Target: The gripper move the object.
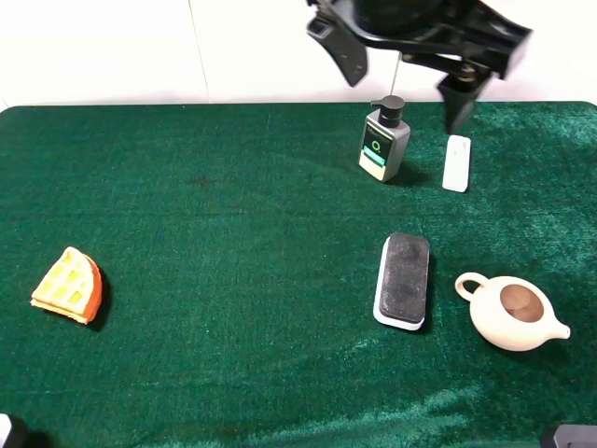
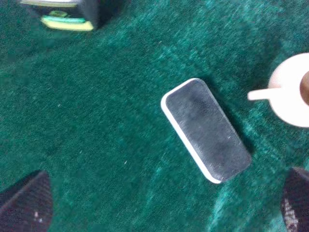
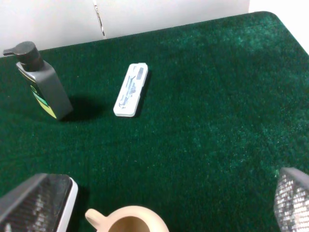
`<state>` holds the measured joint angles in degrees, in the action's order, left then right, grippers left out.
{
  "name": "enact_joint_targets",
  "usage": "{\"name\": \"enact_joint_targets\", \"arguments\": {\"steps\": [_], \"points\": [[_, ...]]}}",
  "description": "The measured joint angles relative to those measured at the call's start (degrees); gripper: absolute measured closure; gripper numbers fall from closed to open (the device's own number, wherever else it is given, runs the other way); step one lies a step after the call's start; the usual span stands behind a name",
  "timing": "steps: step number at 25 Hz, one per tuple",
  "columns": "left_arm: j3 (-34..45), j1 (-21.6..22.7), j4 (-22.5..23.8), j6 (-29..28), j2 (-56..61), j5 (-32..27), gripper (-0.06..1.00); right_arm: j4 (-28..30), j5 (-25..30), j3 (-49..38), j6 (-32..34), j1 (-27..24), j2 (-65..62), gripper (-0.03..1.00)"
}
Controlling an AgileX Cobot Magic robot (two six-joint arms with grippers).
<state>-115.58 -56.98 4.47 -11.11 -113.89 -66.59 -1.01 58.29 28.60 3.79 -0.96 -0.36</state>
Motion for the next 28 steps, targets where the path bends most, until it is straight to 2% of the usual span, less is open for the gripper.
{"name": "enact_joint_targets", "arguments": {"steps": [6,18,28], "points": [[8.9,2.0,1.2,0.4,7.7,0.1,-0.01,0.0,0.0,0.0,0.0,0.0,0.0,0.27],[35.3,6.5,1.8,0.4,28.9,0.6,-0.01,0.0,0.0,0.0,0.0,0.0,0.0,0.27],[54.5,6.5,3.0,0.1,49.1,4.3,-0.01,0.0,0.0,0.0,0.0,0.0,0.0,0.27]]}}
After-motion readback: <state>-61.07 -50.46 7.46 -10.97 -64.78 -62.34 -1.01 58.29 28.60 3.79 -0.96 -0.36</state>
